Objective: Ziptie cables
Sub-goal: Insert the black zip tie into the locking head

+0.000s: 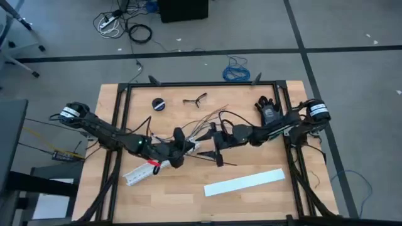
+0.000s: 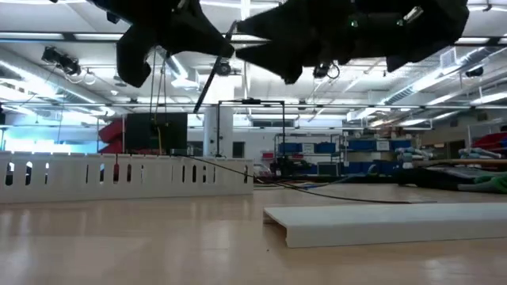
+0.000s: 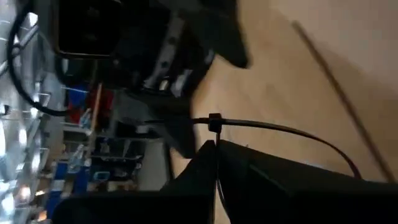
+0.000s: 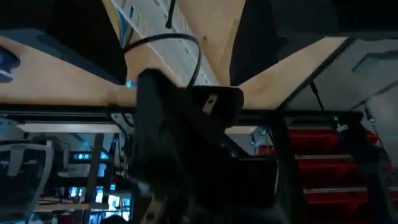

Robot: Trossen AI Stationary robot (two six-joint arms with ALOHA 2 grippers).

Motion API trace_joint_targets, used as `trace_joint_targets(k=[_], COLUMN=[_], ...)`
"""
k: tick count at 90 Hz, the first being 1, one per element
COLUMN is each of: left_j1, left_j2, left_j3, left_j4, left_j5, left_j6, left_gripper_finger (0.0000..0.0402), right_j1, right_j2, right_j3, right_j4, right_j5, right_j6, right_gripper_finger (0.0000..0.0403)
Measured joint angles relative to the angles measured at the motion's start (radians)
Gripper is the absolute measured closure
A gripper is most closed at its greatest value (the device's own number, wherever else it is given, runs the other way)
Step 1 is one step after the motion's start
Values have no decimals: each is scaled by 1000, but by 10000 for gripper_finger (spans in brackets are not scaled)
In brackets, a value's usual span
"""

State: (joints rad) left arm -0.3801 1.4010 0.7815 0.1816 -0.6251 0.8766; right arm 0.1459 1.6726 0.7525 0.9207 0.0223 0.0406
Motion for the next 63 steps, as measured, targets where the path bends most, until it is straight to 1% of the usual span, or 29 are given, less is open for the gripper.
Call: trace_joint_targets(k=[11, 47, 63], left_j1=[0, 14, 33], left_j2=[0, 0, 1], left_j3=[0, -1, -1], left_j4=[-1, 9, 10], left_j5=[35, 41, 69], left_j6=[-45, -96, -100], left_gripper_finger=[401, 401, 401], right_j1=[0, 0, 0], right_j2=[-19, -18, -18], right_j3=[0, 0, 0], right_j4=[-2, 3, 18], right_j5=[-1, -1, -2], right_j6=[7, 19, 19], right_gripper_finger=[136, 181, 187])
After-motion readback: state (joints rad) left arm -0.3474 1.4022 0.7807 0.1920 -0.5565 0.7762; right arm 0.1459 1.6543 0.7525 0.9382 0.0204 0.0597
